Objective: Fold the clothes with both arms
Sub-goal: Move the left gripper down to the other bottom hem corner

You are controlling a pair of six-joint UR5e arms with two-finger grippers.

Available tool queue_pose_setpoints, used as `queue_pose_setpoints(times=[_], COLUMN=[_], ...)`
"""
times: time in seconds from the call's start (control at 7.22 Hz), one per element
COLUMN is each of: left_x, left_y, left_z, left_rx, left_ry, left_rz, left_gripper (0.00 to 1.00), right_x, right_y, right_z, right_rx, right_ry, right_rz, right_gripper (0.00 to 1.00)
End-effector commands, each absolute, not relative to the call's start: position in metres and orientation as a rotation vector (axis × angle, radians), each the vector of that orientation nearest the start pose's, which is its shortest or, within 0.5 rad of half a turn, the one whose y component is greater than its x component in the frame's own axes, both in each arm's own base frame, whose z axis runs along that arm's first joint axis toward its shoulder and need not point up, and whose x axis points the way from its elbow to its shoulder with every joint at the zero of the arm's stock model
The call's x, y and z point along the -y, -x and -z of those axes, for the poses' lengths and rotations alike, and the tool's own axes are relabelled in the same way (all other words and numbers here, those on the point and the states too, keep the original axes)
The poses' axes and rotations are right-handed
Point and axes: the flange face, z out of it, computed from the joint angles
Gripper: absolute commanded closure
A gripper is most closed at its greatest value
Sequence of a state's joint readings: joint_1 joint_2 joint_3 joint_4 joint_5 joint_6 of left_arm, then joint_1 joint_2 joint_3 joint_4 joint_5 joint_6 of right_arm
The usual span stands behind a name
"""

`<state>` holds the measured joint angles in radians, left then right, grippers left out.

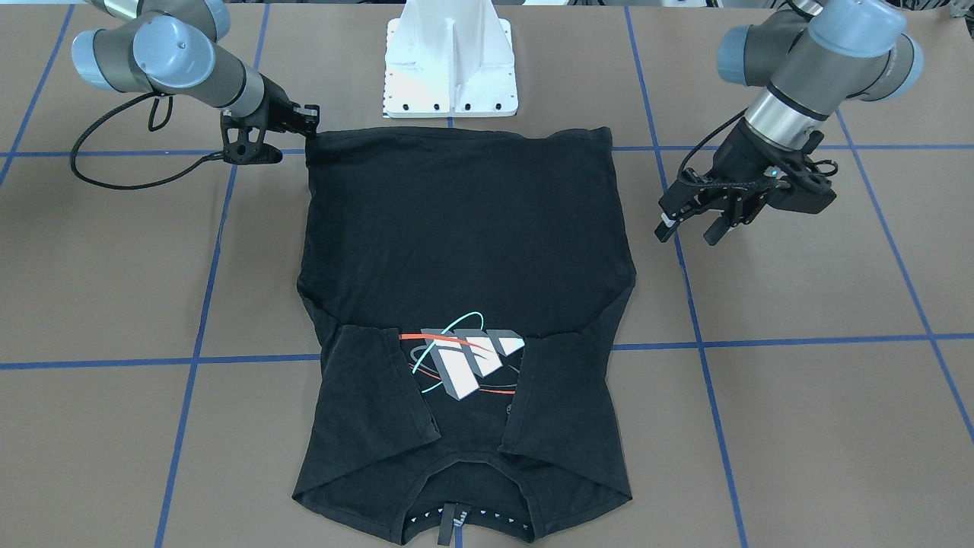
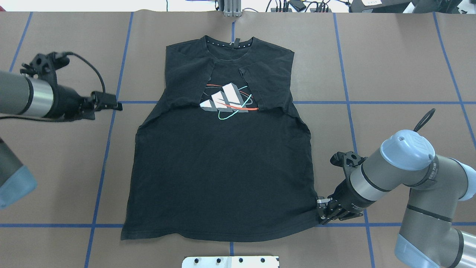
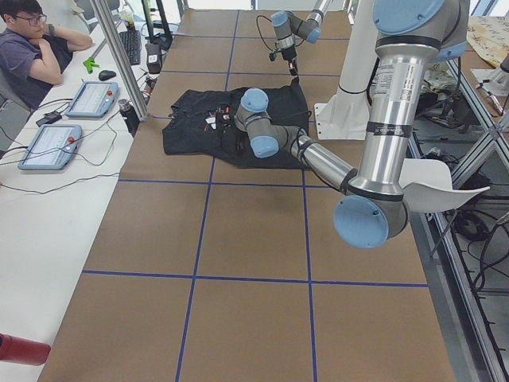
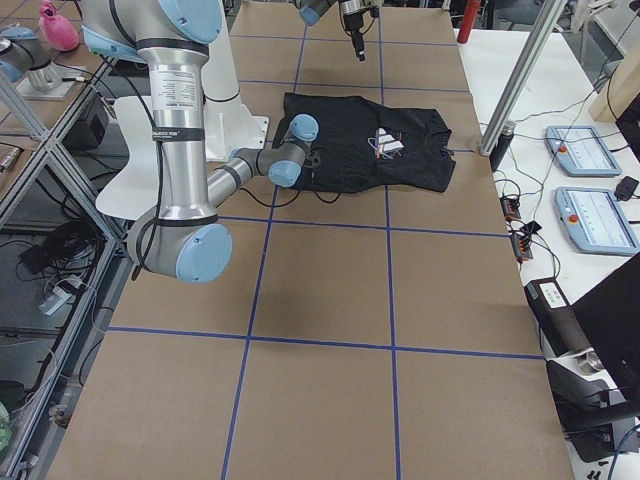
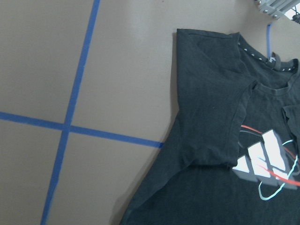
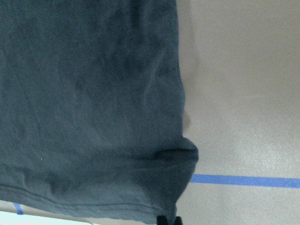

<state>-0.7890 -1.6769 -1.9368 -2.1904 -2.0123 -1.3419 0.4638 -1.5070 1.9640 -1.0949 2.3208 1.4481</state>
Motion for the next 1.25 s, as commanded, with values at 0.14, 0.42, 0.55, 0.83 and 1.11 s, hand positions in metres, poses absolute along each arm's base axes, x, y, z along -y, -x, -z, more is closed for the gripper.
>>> queue_pose_setpoints(times=[0.14,0.42,0.55,0.83,1.11], left_x=[0.348,0.305,0.286,0.258,0.240], left_y=[-0.344,-0.384,-0.401,-0.420,-0.430], left_z=[-0.387,-0.387,-0.387,-0.385,-0.387], left_rx=[-1.096,-1.086,-1.077,-1.067,-1.054], left_ry=[-0.019,0.068,0.087,0.135,0.177], left_rz=[0.160,0.167,0.179,0.183,0.179], left_gripper=[0.00,0.01,0.01,0.01,0.01], right_x=[0.279,0.278,0.279,0.283,0.285], right_y=[0.415,0.415,0.414,0.410,0.410], right_z=[-0.371,-0.364,-0.365,-0.363,-0.360], right_rx=[1.058,1.072,1.071,1.078,1.085], right_ry=[0.416,0.410,0.409,0.411,0.412], right_rz=[0.059,0.068,0.067,0.063,0.066], right_gripper=[1.00,1.00,1.00,1.00,1.00])
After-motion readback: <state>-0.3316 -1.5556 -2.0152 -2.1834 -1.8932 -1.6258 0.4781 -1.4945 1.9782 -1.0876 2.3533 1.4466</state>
